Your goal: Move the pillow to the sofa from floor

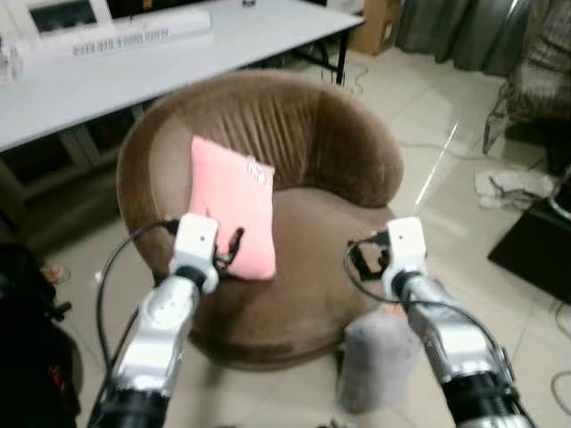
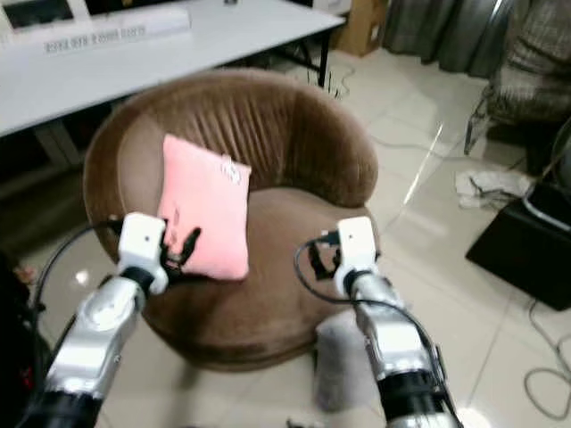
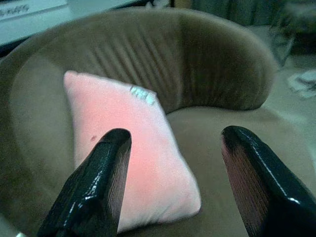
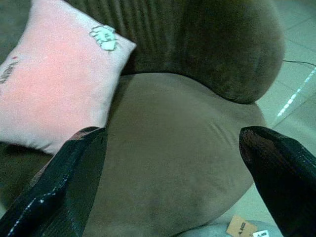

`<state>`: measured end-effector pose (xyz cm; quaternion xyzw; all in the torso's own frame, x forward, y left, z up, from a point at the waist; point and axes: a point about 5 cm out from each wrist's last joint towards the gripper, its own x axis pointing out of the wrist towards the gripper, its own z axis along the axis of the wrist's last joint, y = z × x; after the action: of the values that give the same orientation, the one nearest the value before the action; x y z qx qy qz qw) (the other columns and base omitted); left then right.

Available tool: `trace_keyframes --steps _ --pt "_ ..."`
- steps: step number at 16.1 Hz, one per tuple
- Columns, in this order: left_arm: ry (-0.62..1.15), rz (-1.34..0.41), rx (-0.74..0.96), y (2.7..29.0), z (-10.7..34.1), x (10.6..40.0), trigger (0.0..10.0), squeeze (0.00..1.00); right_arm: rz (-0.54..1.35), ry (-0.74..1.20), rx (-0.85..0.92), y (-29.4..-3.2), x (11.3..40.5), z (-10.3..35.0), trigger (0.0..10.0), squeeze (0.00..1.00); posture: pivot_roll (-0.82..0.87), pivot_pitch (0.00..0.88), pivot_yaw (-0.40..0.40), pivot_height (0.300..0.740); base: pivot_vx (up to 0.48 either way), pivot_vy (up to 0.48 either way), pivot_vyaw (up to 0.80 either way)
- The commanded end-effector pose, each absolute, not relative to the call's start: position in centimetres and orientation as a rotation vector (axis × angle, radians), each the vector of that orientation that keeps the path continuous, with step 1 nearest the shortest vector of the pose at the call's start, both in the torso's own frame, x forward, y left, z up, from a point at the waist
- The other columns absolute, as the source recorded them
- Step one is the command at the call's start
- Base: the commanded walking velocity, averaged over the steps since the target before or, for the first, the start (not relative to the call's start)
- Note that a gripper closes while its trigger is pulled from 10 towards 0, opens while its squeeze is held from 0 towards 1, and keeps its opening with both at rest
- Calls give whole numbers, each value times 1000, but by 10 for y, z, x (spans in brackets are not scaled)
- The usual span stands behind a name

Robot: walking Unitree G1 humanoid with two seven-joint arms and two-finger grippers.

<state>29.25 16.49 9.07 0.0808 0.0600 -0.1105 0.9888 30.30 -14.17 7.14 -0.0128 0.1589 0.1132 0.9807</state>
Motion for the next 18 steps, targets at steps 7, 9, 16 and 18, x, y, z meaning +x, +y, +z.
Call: trace_keyframes --steps 7,9,16,18 --pt "96 -213 177 160 99 296 10000 0 273 289 -55 -137 307 76 10000 0 56 0 16 740 0 -417 229" --pt "95 -210 178 160 99 296 10000 0 278 286 -57 -136 307 76 10000 0 56 0 16 740 0 -414 800" --pt "91 -208 197 161 102 301 10000 0 257 286 -57 -137 313 75 10000 0 56 0 21 740 0 -418 114" --pt "91 -207 200 161 102 301 10000 0 256 286 -57 -137 313 75 10000 0 56 0 22 740 0 -420 0"
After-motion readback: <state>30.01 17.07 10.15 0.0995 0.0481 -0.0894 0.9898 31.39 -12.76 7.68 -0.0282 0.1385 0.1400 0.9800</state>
